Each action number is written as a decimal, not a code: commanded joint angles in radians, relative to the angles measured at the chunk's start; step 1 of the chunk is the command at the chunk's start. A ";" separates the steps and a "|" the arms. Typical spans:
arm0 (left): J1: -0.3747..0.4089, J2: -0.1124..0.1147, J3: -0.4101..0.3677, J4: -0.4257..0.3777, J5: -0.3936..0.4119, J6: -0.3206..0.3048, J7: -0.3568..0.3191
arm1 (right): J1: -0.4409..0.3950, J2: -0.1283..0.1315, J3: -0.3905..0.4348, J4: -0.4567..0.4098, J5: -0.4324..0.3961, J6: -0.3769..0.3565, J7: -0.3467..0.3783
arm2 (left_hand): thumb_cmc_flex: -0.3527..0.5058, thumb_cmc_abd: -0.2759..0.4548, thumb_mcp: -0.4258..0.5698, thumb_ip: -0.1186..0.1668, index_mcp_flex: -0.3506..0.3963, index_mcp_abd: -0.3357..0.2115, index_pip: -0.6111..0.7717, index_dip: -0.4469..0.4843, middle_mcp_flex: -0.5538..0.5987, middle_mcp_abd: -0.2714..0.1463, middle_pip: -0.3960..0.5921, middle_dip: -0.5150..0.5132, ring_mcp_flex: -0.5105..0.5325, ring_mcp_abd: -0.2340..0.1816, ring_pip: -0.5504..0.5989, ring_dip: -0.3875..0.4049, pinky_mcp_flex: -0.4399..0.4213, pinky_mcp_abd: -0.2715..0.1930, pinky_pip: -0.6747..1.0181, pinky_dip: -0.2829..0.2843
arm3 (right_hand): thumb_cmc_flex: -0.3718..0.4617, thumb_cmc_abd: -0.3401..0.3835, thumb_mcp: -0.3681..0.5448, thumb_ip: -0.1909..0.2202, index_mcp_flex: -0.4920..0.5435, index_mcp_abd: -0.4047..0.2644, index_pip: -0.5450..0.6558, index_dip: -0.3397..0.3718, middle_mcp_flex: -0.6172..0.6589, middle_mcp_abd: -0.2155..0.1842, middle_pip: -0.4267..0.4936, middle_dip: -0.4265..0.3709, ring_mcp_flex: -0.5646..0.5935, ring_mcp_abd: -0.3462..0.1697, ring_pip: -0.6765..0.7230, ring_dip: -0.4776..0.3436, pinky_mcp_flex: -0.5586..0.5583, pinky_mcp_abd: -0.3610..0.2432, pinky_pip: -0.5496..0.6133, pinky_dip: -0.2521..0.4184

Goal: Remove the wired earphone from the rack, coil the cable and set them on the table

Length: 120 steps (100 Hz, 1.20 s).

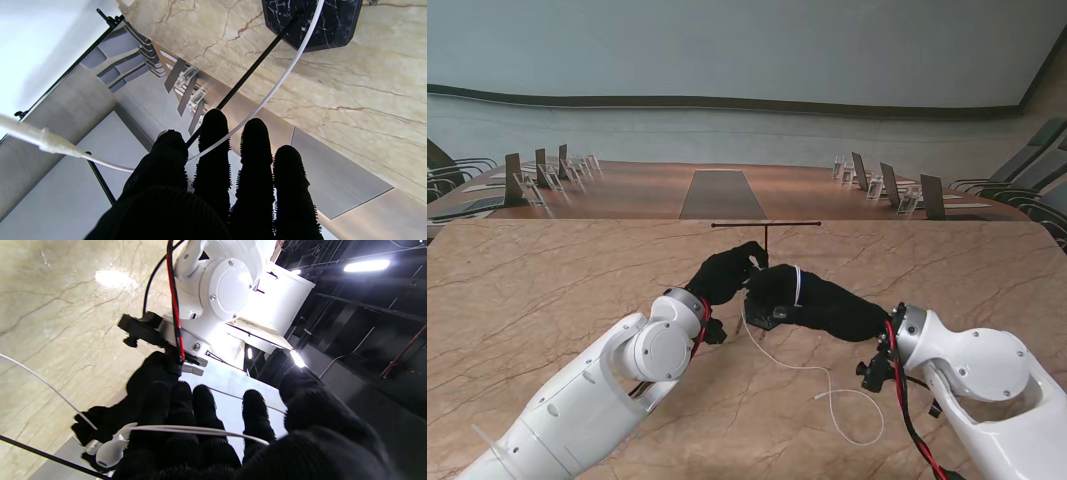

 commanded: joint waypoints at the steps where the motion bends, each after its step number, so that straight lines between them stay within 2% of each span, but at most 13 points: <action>1: 0.004 0.001 -0.006 -0.017 0.004 -0.001 -0.005 | -0.014 0.000 -0.004 0.010 -0.008 0.019 0.000 | 0.079 0.038 -0.010 -0.001 0.036 -0.044 0.040 0.046 0.031 0.012 0.045 -0.001 0.029 0.016 0.028 0.018 0.005 0.014 0.050 0.027 | 0.028 0.051 -0.021 0.038 -0.013 -0.013 0.019 0.006 0.015 0.002 -0.011 0.003 0.017 0.003 0.007 0.001 0.007 -0.020 0.029 -0.003; 7: 0.005 0.001 -0.009 -0.020 0.008 -0.001 -0.003 | -0.013 -0.001 -0.011 0.021 -0.015 0.022 -0.006 | 0.079 0.037 -0.011 0.000 0.036 -0.045 0.039 0.047 0.036 0.019 0.047 -0.001 0.037 0.024 0.040 0.023 0.014 0.021 0.084 0.042 | 0.027 0.051 -0.021 0.039 -0.010 -0.013 0.023 0.007 0.021 0.002 -0.009 0.004 0.024 0.004 0.010 0.002 0.013 -0.018 0.032 -0.002; 12: 0.007 0.001 -0.012 -0.023 0.007 -0.001 -0.001 | -0.011 -0.001 -0.016 0.030 -0.022 0.035 -0.006 | 0.079 0.040 -0.016 0.000 0.028 -0.046 0.035 0.048 0.043 0.017 0.056 0.001 0.043 0.030 0.055 0.029 0.037 0.029 0.172 0.088 | 0.027 0.052 -0.020 0.039 -0.010 -0.013 0.028 0.008 0.020 0.004 -0.010 0.004 0.022 0.004 0.009 0.002 0.012 -0.018 0.033 -0.002; 19: 0.010 0.000 -0.016 -0.026 0.004 -0.001 0.005 | -0.008 -0.004 -0.026 0.046 -0.024 0.059 -0.009 | 0.079 0.038 -0.018 0.000 0.025 -0.042 0.036 0.045 0.061 0.039 0.072 0.007 0.068 0.057 0.093 0.047 0.093 0.050 0.236 0.133 | 0.028 0.048 -0.020 0.039 -0.012 -0.014 0.030 0.008 0.018 0.003 -0.011 0.004 0.020 0.004 0.008 0.002 0.008 -0.018 0.031 -0.002; 23: 0.012 0.001 -0.020 -0.032 0.005 0.001 0.001 | -0.005 -0.006 -0.033 0.058 -0.028 0.066 -0.017 | 0.079 0.038 -0.021 0.000 0.023 -0.043 0.036 0.042 0.073 0.015 0.078 0.008 0.080 0.060 0.102 0.050 0.104 0.055 0.243 0.143 | 0.027 0.048 -0.021 0.039 -0.011 -0.014 0.032 0.008 0.021 0.004 -0.010 0.005 0.023 0.005 0.010 0.002 0.010 -0.016 0.033 -0.001; 26: 0.014 0.002 -0.022 -0.035 0.006 0.001 0.000 | -0.002 -0.007 -0.038 0.065 -0.033 0.075 -0.021 | 0.079 0.036 -0.020 0.001 0.023 -0.042 0.037 0.040 0.078 0.035 0.080 0.008 0.087 0.063 0.106 0.051 0.110 0.060 0.244 0.149 | 0.027 0.047 -0.021 0.039 -0.011 -0.014 0.034 0.008 0.020 0.004 -0.010 0.004 0.020 0.006 0.009 0.002 0.008 -0.017 0.033 -0.001; 28: 0.016 0.002 -0.024 -0.036 0.007 0.000 0.001 | -0.001 -0.008 -0.040 0.069 -0.038 0.083 -0.022 | 0.079 0.033 -0.020 0.001 0.026 -0.041 0.038 0.039 0.089 0.020 0.084 0.008 0.096 0.064 0.110 0.051 0.117 0.064 0.246 0.152 | 0.025 0.048 -0.021 0.039 -0.012 -0.014 0.034 0.008 0.018 0.003 -0.011 0.004 0.019 0.007 0.009 0.002 0.007 -0.017 0.032 -0.001; 34: 0.019 0.004 -0.028 -0.042 0.011 -0.003 0.002 | 0.005 -0.009 -0.049 0.085 -0.049 0.102 -0.027 | 0.079 0.027 -0.022 -0.001 0.033 -0.041 0.039 0.035 0.122 0.017 0.089 0.006 0.134 0.070 0.125 0.053 0.152 0.079 0.259 0.162 | 0.022 0.047 -0.024 0.038 -0.012 -0.013 0.035 0.008 0.017 0.004 -0.012 0.004 0.016 0.006 0.008 0.002 0.004 -0.016 0.032 -0.001; 55: 0.037 0.015 -0.044 -0.079 0.024 -0.010 -0.016 | 0.033 -0.015 -0.081 0.132 -0.071 0.143 -0.047 | 0.079 0.020 -0.026 -0.003 0.043 -0.034 0.036 0.026 0.164 0.018 0.095 0.005 0.178 0.074 0.143 0.052 0.191 0.104 0.269 0.172 | 0.011 0.041 -0.029 0.039 -0.012 -0.015 0.039 0.007 0.000 0.000 -0.015 0.004 -0.004 0.001 0.003 0.001 -0.018 -0.022 0.024 -0.004; 105: 0.064 0.036 -0.043 -0.165 0.043 -0.039 -0.070 | 0.086 -0.025 -0.131 0.194 -0.092 0.186 -0.078 | 0.079 0.023 -0.034 -0.002 0.046 -0.022 0.021 0.020 0.174 0.008 0.125 0.031 0.190 0.064 0.166 0.063 0.199 0.103 0.276 0.184 | -0.027 0.045 -0.052 0.041 -0.020 -0.008 0.012 -0.007 -0.089 -0.027 -0.032 -0.004 -0.099 -0.034 -0.020 -0.009 -0.097 -0.058 -0.011 -0.020; 112: 0.070 0.039 -0.047 -0.178 0.048 -0.044 -0.076 | 0.087 -0.026 -0.133 0.197 -0.095 0.190 -0.081 | 0.079 0.023 -0.033 -0.001 0.047 -0.018 0.019 0.019 0.176 0.005 0.131 0.035 0.191 0.063 0.170 0.065 0.200 0.104 0.277 0.186 | -0.043 0.045 -0.061 0.042 -0.020 0.000 -0.019 -0.021 -0.103 -0.030 -0.036 -0.008 -0.112 -0.039 -0.023 -0.013 -0.108 -0.061 -0.016 -0.024; 120: 0.077 0.043 -0.050 -0.194 0.053 -0.051 -0.084 | 0.091 -0.026 -0.134 0.201 -0.099 0.191 -0.084 | 0.079 0.023 -0.038 -0.003 0.048 -0.018 0.018 0.020 0.180 0.004 0.136 0.038 0.196 0.064 0.175 0.068 0.204 0.105 0.281 0.189 | -0.108 0.039 -0.081 0.044 -0.019 0.013 -0.073 -0.045 -0.109 -0.034 -0.074 -0.030 -0.140 -0.045 -0.033 -0.020 -0.129 -0.068 -0.028 -0.033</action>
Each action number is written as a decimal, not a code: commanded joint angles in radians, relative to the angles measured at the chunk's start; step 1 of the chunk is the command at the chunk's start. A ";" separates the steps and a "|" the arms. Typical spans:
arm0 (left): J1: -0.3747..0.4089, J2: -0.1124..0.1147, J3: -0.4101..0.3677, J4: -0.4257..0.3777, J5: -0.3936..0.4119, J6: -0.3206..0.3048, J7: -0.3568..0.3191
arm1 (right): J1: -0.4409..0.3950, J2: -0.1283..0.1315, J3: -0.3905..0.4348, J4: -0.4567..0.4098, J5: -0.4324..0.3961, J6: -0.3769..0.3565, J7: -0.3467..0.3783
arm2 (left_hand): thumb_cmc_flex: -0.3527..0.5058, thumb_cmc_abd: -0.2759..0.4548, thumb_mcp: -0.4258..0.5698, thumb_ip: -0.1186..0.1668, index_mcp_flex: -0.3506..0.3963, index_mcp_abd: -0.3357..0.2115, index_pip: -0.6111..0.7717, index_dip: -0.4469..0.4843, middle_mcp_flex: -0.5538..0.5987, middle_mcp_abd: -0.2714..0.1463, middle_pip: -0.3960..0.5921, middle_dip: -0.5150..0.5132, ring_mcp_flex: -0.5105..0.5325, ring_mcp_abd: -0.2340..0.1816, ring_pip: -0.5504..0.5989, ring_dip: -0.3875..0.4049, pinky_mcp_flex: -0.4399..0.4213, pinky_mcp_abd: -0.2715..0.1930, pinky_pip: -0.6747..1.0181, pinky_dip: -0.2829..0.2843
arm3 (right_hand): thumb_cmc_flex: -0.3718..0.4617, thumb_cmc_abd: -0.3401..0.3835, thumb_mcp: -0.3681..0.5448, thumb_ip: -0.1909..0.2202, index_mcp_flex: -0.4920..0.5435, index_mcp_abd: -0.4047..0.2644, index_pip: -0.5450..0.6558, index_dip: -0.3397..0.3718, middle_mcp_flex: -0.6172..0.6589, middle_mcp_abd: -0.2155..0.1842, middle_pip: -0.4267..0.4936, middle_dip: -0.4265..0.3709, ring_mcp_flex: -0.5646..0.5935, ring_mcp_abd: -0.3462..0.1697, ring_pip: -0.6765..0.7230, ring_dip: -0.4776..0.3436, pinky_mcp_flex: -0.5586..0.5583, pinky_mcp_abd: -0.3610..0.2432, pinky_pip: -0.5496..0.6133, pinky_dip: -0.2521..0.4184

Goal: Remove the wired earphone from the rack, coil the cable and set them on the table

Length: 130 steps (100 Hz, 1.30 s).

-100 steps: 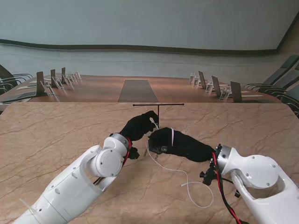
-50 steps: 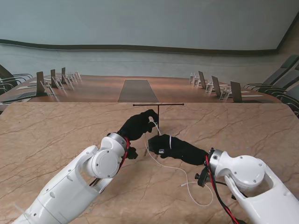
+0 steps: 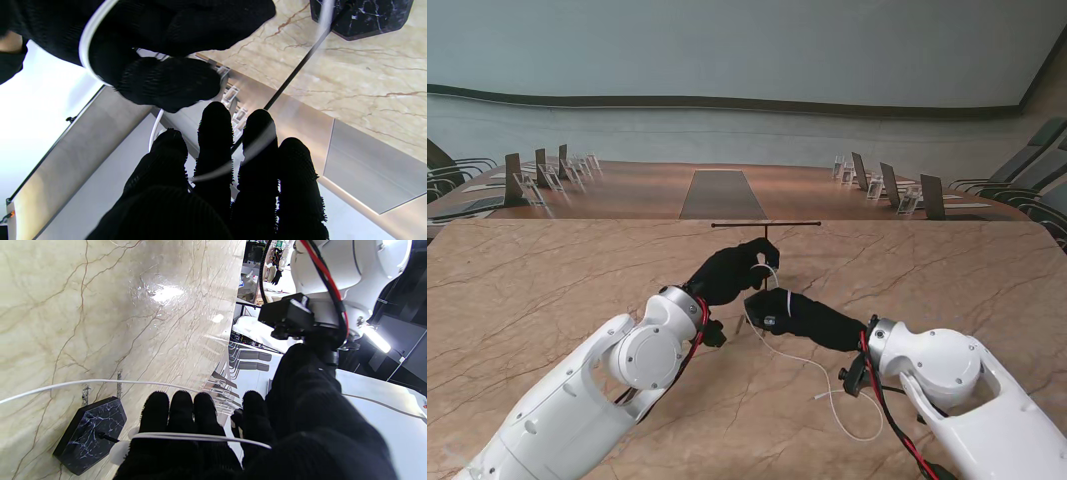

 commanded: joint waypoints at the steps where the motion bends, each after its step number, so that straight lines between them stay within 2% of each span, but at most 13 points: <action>1: 0.012 0.003 -0.003 -0.026 0.004 -0.009 -0.009 | 0.001 -0.005 -0.004 0.004 -0.006 0.004 -0.003 | 0.069 0.023 -0.013 -0.002 0.025 -0.015 0.036 0.018 0.023 -0.019 0.033 0.014 0.020 0.010 0.029 0.018 0.007 0.016 0.052 0.027 | -0.054 0.040 -0.035 0.043 -0.017 0.010 -0.040 -0.028 -0.027 -0.024 -0.038 -0.026 -0.037 -0.030 -0.014 -0.018 -0.022 -0.041 -0.016 -0.028; 30: 0.043 0.018 -0.021 -0.081 0.025 -0.032 -0.037 | 0.018 -0.011 -0.002 0.026 -0.009 0.006 -0.020 | 0.069 0.000 -0.001 -0.006 0.049 0.056 -0.003 -0.010 0.060 -0.014 0.033 0.015 0.054 0.018 0.037 0.018 0.034 0.030 0.062 0.034 | -0.282 0.074 -0.072 0.037 -0.019 0.040 -0.268 -0.072 -0.031 -0.040 -0.233 -0.104 -0.098 -0.051 -0.106 -0.064 -0.082 -0.061 -0.114 -0.017; 33: 0.046 0.019 -0.023 -0.086 0.027 -0.034 -0.040 | 0.020 -0.012 -0.003 0.030 -0.008 0.005 -0.024 | 0.069 0.001 -0.001 -0.007 0.050 0.058 -0.005 -0.011 0.061 -0.016 0.033 0.016 0.054 0.017 0.037 0.017 0.034 0.030 0.061 0.034 | -0.313 0.069 -0.043 0.030 -0.006 0.043 -0.333 -0.015 -0.031 -0.041 -0.242 -0.100 -0.099 -0.050 -0.118 -0.050 -0.080 -0.060 -0.141 0.023; 43: 0.058 0.023 -0.026 -0.101 0.031 -0.043 -0.048 | 0.028 -0.016 -0.004 0.045 0.001 0.001 -0.033 | 0.069 0.004 -0.005 -0.007 0.049 0.055 -0.007 -0.011 0.057 -0.018 0.036 0.020 0.049 0.015 0.037 0.018 0.029 0.025 0.059 0.033 | -0.370 0.073 -0.037 0.026 -0.002 0.047 -0.444 -0.008 -0.037 -0.052 -0.333 -0.143 -0.106 -0.063 -0.183 -0.076 -0.086 -0.067 -0.195 0.022; 45: 0.060 0.024 -0.027 -0.103 0.032 -0.046 -0.049 | 0.029 -0.017 -0.004 0.049 0.003 -0.001 -0.034 | 0.069 0.003 -0.005 -0.007 0.049 0.054 -0.007 -0.010 0.058 -0.021 0.037 0.021 0.049 0.014 0.038 0.019 0.030 0.025 0.060 0.033 | -0.402 0.062 0.006 0.020 0.018 0.049 -0.536 0.089 -0.036 -0.052 -0.339 -0.143 -0.107 -0.064 -0.190 -0.059 -0.082 -0.067 -0.218 0.061; 51: 0.068 0.026 -0.027 -0.111 0.034 -0.050 -0.053 | 0.032 -0.019 -0.003 0.056 0.007 -0.007 -0.040 | 0.069 0.004 -0.007 -0.006 0.050 0.050 -0.007 -0.009 0.057 -0.023 0.037 0.022 0.048 0.012 0.037 0.019 0.028 0.023 0.059 0.033 | -0.428 0.053 0.025 0.016 0.042 0.052 -0.664 0.127 -0.040 -0.059 -0.374 -0.159 -0.112 -0.071 -0.216 -0.062 -0.087 -0.072 -0.246 0.071; 59: 0.079 0.029 -0.027 -0.120 0.035 -0.052 -0.059 | 0.037 -0.020 0.001 0.064 0.006 -0.018 -0.046 | 0.069 0.004 -0.007 -0.006 0.051 0.050 -0.006 -0.006 0.058 -0.022 0.038 0.023 0.049 0.011 0.037 0.019 0.028 0.023 0.059 0.033 | -0.446 0.048 0.034 0.015 0.046 0.058 -0.695 0.108 -0.044 -0.063 -0.400 -0.172 -0.117 -0.075 -0.232 -0.063 -0.087 -0.075 -0.271 0.072; 62: 0.083 0.030 -0.027 -0.123 0.036 -0.052 -0.062 | 0.038 -0.021 0.004 0.067 0.006 -0.023 -0.050 | 0.069 0.004 -0.008 -0.006 0.051 0.050 -0.006 -0.006 0.058 -0.023 0.038 0.024 0.049 0.011 0.037 0.019 0.029 0.023 0.059 0.033 | -0.457 0.041 0.053 0.011 0.052 0.058 -0.698 0.042 -0.043 -0.065 -0.415 -0.176 -0.118 -0.077 -0.244 -0.058 -0.084 -0.077 -0.291 0.088; 82: 0.111 0.033 -0.028 -0.130 0.035 -0.050 -0.064 | 0.044 -0.030 0.023 0.082 0.013 -0.074 -0.088 | 0.069 0.002 -0.008 -0.005 0.052 0.049 -0.008 -0.002 0.058 -0.023 0.037 0.025 0.048 0.011 0.035 0.019 0.027 0.022 0.057 0.032 | -0.472 0.037 0.063 0.010 0.054 0.052 -0.708 -0.010 -0.049 -0.080 -0.446 -0.192 -0.124 -0.093 -0.267 -0.062 -0.085 -0.086 -0.314 0.095; 86: 0.116 0.033 -0.030 -0.130 0.036 -0.050 -0.064 | 0.044 -0.032 0.028 0.082 0.015 -0.084 -0.095 | 0.069 0.001 -0.008 -0.005 0.052 0.049 -0.009 -0.002 0.058 -0.024 0.037 0.026 0.048 0.011 0.035 0.019 0.027 0.021 0.057 0.031 | -0.474 0.035 0.069 0.008 0.061 0.048 -0.711 -0.055 -0.044 -0.084 -0.462 -0.199 -0.121 -0.096 -0.277 -0.060 -0.082 -0.087 -0.329 0.105; 122: 0.136 0.039 -0.024 -0.115 0.033 -0.038 -0.079 | 0.042 -0.036 0.050 0.073 0.020 -0.150 -0.127 | 0.069 0.017 -0.009 -0.001 0.040 0.030 -0.004 0.019 0.035 -0.021 0.050 0.039 0.029 -0.002 0.033 0.024 0.009 0.008 0.050 0.030 | -0.470 0.033 0.074 0.011 0.062 0.037 -0.706 -0.090 -0.050 -0.101 -0.479 -0.204 -0.123 -0.112 -0.290 -0.062 -0.082 -0.100 -0.346 0.112; 124: 0.135 0.039 -0.021 -0.113 0.032 -0.037 -0.081 | 0.043 -0.036 0.050 0.072 0.020 -0.152 -0.126 | 0.069 0.021 -0.010 0.000 0.037 0.030 -0.006 0.020 0.033 -0.037 0.053 0.041 0.028 -0.004 0.033 0.025 0.007 0.007 0.049 0.030 | -0.469 0.033 0.074 0.011 0.062 0.036 -0.705 -0.091 -0.050 -0.101 -0.480 -0.204 -0.124 -0.113 -0.290 -0.062 -0.082 -0.100 -0.347 0.113; 130: 0.132 0.038 -0.011 -0.106 0.027 -0.033 -0.085 | 0.045 -0.035 0.050 0.068 0.022 -0.160 -0.125 | 0.069 0.029 -0.008 0.002 0.031 0.029 -0.006 0.027 0.021 -0.013 0.054 0.044 0.019 -0.007 0.031 0.027 0.001 0.003 0.046 0.029 | -0.469 0.032 0.074 0.011 0.063 0.036 -0.704 -0.093 -0.049 -0.100 -0.479 -0.203 -0.123 -0.113 -0.290 -0.061 -0.081 -0.100 -0.348 0.114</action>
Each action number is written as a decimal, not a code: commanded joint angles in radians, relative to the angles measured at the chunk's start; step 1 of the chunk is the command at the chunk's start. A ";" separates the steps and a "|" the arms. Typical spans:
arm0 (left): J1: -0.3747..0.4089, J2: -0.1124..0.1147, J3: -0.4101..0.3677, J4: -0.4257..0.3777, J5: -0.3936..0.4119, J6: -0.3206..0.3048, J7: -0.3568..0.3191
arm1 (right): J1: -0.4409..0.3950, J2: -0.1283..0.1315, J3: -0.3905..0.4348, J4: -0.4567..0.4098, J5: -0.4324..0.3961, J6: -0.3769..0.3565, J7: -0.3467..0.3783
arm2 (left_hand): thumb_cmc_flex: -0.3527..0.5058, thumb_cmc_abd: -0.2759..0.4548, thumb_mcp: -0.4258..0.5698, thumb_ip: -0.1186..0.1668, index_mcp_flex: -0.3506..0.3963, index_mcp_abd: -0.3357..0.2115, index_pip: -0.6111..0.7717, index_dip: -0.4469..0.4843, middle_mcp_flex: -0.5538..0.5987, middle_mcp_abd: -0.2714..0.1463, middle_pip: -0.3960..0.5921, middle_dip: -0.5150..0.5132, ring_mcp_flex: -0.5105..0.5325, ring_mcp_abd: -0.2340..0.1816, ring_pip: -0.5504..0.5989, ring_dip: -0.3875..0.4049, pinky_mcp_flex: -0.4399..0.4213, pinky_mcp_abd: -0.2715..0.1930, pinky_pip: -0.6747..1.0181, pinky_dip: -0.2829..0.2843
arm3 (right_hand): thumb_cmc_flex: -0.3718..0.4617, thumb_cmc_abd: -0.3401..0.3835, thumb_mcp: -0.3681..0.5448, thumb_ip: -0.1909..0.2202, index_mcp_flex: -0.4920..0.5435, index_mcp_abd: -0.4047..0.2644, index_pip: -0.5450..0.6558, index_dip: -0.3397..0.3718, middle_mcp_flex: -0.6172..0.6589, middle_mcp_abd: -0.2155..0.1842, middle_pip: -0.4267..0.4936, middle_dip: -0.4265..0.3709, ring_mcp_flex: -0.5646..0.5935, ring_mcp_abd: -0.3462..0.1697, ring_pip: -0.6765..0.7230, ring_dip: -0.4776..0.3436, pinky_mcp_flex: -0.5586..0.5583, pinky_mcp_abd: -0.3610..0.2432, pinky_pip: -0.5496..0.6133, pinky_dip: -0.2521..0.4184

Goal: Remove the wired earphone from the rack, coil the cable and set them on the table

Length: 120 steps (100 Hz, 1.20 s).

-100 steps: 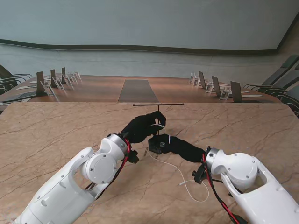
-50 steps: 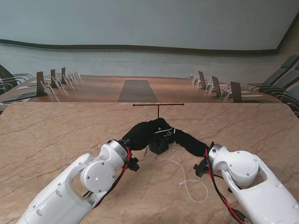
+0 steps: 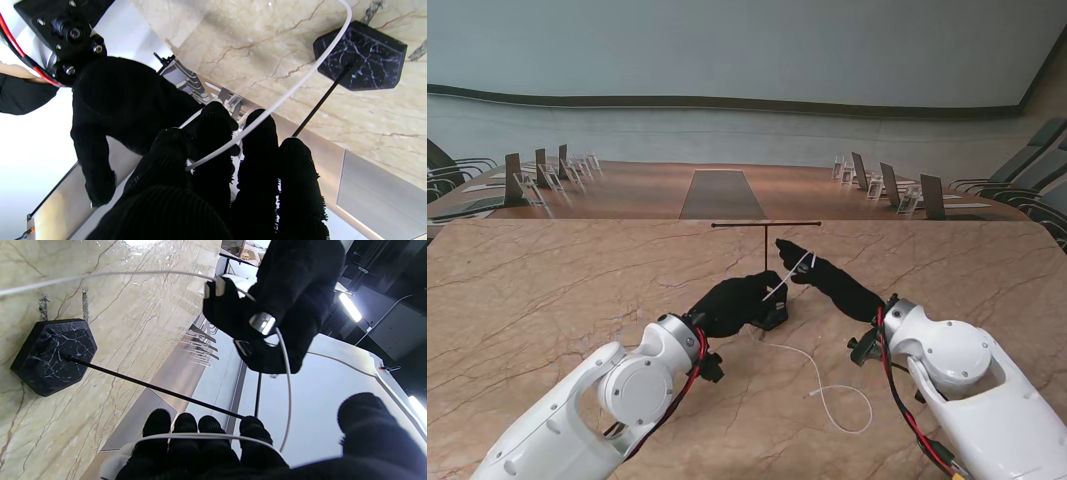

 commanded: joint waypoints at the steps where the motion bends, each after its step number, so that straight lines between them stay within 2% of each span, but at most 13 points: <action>1: 0.004 -0.002 0.015 0.013 -0.007 0.009 -0.009 | 0.003 -0.003 0.000 -0.016 0.003 -0.013 0.001 | 0.069 0.031 -0.008 0.004 0.002 -0.029 0.019 0.036 -0.006 -0.003 0.043 0.020 -0.009 -0.007 0.018 0.016 -0.018 -0.007 0.035 0.017 | -0.034 -0.010 0.013 -0.008 0.019 -0.023 -0.013 -0.011 -0.018 -0.034 -0.020 -0.014 -0.028 -0.047 -0.022 -0.001 -0.006 -0.060 -0.023 0.026; 48: -0.059 -0.014 0.091 0.088 -0.055 0.040 -0.023 | 0.022 0.020 -0.015 -0.102 0.023 -0.072 0.076 | 0.069 0.050 -0.005 0.009 -0.008 -0.035 0.018 0.052 -0.031 -0.014 0.035 0.022 -0.034 -0.018 -0.009 0.015 -0.046 -0.021 0.011 0.004 | -0.006 -0.011 0.016 -0.004 0.016 -0.032 0.014 0.023 -0.010 -0.028 0.011 0.001 -0.018 -0.042 0.000 0.003 0.012 -0.058 -0.028 0.036; 51: -0.063 -0.015 0.094 0.092 -0.059 0.041 -0.023 | 0.021 0.022 -0.015 -0.109 0.025 -0.075 0.082 | 0.069 0.052 -0.004 0.009 -0.009 -0.033 0.017 0.052 -0.033 -0.014 0.035 0.022 -0.035 -0.018 -0.010 0.015 -0.047 -0.022 0.010 0.003 | 0.012 -0.006 -0.007 -0.002 0.008 -0.034 0.017 0.080 -0.014 -0.029 0.023 0.004 -0.021 -0.041 0.009 -0.006 0.014 -0.058 -0.032 0.040; 70: -0.086 -0.023 0.112 0.122 -0.079 0.046 -0.017 | 0.016 0.031 -0.016 -0.149 0.042 -0.102 0.112 | 0.069 0.050 0.001 0.009 -0.010 -0.029 0.020 0.053 -0.034 -0.014 0.039 0.023 -0.039 -0.019 -0.017 0.012 -0.050 -0.019 0.007 -0.002 | 0.034 -0.004 -0.007 0.001 0.010 -0.037 0.019 0.106 -0.007 -0.024 0.034 0.009 -0.013 -0.038 0.021 -0.004 0.026 -0.053 -0.024 0.044; 74: -0.092 -0.024 0.116 0.127 -0.082 0.048 -0.018 | 0.013 0.033 -0.016 -0.157 0.047 -0.109 0.119 | 0.069 0.050 0.001 0.009 -0.010 -0.030 0.020 0.052 -0.034 -0.013 0.039 0.023 -0.040 -0.018 -0.018 0.012 -0.052 -0.018 0.005 -0.003 | 0.049 0.001 -0.025 0.001 0.004 -0.039 0.021 0.147 -0.012 -0.023 0.052 0.018 -0.016 -0.036 0.033 -0.005 0.022 -0.054 -0.010 0.043; 105: -0.128 -0.030 0.134 0.161 -0.078 0.041 -0.015 | -0.013 0.063 -0.002 -0.242 0.056 -0.127 0.222 | 0.069 0.053 0.000 0.010 -0.012 -0.035 0.018 0.048 -0.038 -0.014 0.034 0.020 -0.044 -0.020 -0.033 0.004 -0.058 -0.018 -0.004 -0.016 | 0.084 0.015 -0.048 0.008 0.001 -0.056 0.020 0.203 -0.008 -0.009 0.079 0.030 -0.014 -0.022 0.056 -0.003 0.020 -0.046 0.022 0.031; 120: -0.146 -0.036 0.136 0.185 -0.079 0.029 0.000 | -0.019 0.070 -0.012 -0.263 0.073 -0.136 0.248 | 0.069 0.052 -0.010 0.008 -0.005 -0.050 0.015 0.043 -0.035 -0.016 0.032 0.019 -0.039 -0.023 -0.034 0.001 -0.048 -0.017 -0.001 -0.020 | 0.095 0.016 -0.054 0.009 0.002 -0.057 0.019 0.216 -0.003 -0.002 0.090 0.035 -0.004 -0.011 0.076 0.000 0.021 -0.041 0.034 0.026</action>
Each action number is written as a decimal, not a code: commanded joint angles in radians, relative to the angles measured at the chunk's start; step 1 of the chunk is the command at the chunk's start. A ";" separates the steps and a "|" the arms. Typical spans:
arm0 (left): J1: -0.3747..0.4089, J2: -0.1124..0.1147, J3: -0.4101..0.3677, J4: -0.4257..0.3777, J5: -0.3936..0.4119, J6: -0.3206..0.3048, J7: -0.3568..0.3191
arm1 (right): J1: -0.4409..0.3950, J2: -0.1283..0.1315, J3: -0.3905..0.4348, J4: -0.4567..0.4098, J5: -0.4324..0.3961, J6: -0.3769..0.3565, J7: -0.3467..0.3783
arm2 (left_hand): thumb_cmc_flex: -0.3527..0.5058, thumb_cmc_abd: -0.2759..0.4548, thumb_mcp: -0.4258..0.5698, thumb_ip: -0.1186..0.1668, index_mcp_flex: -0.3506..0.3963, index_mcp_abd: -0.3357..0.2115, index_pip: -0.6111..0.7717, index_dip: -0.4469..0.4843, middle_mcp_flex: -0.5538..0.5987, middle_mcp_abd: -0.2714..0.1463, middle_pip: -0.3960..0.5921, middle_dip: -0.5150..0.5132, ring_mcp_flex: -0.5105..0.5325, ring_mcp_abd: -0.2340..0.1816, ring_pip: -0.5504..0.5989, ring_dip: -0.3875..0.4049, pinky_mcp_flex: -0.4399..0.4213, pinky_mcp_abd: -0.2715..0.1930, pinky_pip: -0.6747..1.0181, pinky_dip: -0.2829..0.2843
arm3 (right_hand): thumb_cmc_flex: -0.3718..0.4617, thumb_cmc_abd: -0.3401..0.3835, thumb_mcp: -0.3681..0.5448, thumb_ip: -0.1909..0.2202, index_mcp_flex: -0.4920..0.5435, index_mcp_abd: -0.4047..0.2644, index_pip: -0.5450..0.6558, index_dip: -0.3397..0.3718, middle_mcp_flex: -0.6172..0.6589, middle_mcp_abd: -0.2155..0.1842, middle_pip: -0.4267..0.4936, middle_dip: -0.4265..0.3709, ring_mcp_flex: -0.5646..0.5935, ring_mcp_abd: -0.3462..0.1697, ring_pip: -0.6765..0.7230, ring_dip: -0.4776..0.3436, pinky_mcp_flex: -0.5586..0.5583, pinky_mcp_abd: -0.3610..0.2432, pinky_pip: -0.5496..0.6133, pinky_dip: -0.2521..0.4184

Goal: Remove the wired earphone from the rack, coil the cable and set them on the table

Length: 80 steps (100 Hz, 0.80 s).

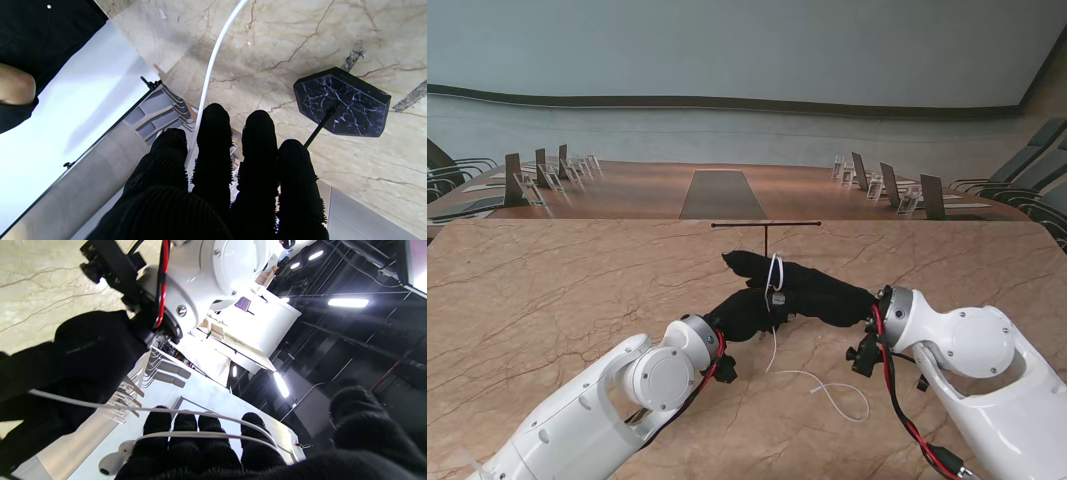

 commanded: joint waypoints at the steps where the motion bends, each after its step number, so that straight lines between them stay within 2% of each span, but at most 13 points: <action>1: -0.008 -0.010 -0.001 0.014 -0.001 -0.007 0.008 | -0.012 0.001 -0.008 -0.025 0.005 -0.011 0.008 | 0.069 0.051 -0.011 0.009 -0.004 -0.049 0.018 0.022 -0.004 -0.016 0.020 0.017 -0.003 -0.019 -0.008 0.000 0.003 -0.009 0.011 -0.007 | 0.012 0.018 -0.028 0.009 0.002 -0.041 0.008 0.013 -0.002 -0.002 0.013 0.013 -0.004 -0.014 0.014 0.000 -0.002 -0.040 0.023 0.004; 16: -0.031 -0.011 -0.003 0.035 0.006 -0.014 0.007 | -0.028 0.010 -0.008 -0.053 0.039 -0.003 0.062 | 0.069 0.052 -0.016 0.011 -0.003 -0.056 0.018 0.023 -0.005 -0.016 0.017 0.015 -0.003 -0.021 -0.014 -0.005 0.001 -0.008 0.006 -0.015 | 0.020 0.023 -0.035 0.009 0.000 -0.042 0.008 0.027 -0.004 0.000 0.023 0.017 -0.006 -0.010 0.023 -0.001 -0.006 -0.039 0.035 -0.001; 30: -0.047 -0.014 -0.010 0.056 0.007 -0.021 0.017 | -0.046 0.017 -0.007 -0.073 0.041 -0.011 0.081 | 0.069 0.050 -0.013 0.013 -0.003 -0.054 0.019 0.023 -0.007 -0.013 0.013 0.013 -0.006 -0.019 -0.017 -0.008 -0.002 -0.011 0.005 -0.020 | 0.028 0.025 -0.041 0.010 0.000 -0.042 0.010 0.038 0.002 0.008 0.038 0.024 -0.001 -0.002 0.036 0.002 0.001 -0.033 0.047 -0.005; 34: -0.050 -0.014 -0.014 0.059 0.009 -0.021 0.018 | -0.053 0.019 -0.005 -0.079 0.042 -0.012 0.087 | 0.069 0.051 -0.014 0.012 -0.004 -0.052 0.019 0.023 -0.006 -0.013 0.012 0.012 -0.007 -0.019 -0.018 -0.008 -0.003 -0.011 0.005 -0.021 | 0.040 0.031 -0.058 0.012 -0.002 -0.041 0.009 0.066 0.000 0.017 0.089 0.049 -0.004 0.002 0.062 0.008 0.003 -0.030 0.068 -0.021; 39: -0.051 -0.015 -0.020 0.061 0.011 -0.022 0.021 | -0.062 0.022 0.000 -0.087 0.044 -0.013 0.098 | 0.069 0.048 -0.012 0.012 -0.003 -0.050 0.020 0.023 -0.006 -0.012 0.011 0.011 -0.006 -0.018 -0.019 -0.009 -0.004 -0.011 0.005 -0.022 | 0.042 0.031 -0.063 0.013 -0.002 -0.041 0.008 0.073 0.004 0.026 0.106 0.056 0.007 0.013 0.076 0.013 0.013 -0.022 0.077 -0.024; 58: -0.043 -0.009 -0.053 0.036 0.029 -0.012 0.022 | -0.098 0.030 0.022 -0.109 0.055 -0.004 0.137 | 0.069 0.047 -0.013 0.010 -0.002 -0.045 0.020 0.018 -0.004 -0.009 0.007 0.008 -0.005 -0.017 -0.020 -0.011 -0.003 -0.010 0.007 -0.026 | 0.055 0.034 -0.076 0.015 -0.003 -0.041 0.011 0.108 0.006 0.048 0.172 0.082 0.036 0.041 0.140 0.033 0.044 0.002 0.131 -0.039; 80: -0.031 -0.005 -0.080 0.015 0.047 -0.007 0.026 | -0.143 0.035 0.053 -0.121 0.040 0.015 0.155 | 0.069 0.044 -0.012 0.010 0.000 -0.041 0.019 0.011 -0.005 -0.007 0.001 0.003 -0.008 -0.014 -0.023 -0.014 -0.006 -0.010 0.007 -0.030 | 0.060 0.036 -0.078 0.016 0.000 -0.042 0.017 0.125 0.005 0.053 0.187 0.088 0.041 0.043 0.143 0.032 0.042 0.005 0.154 -0.045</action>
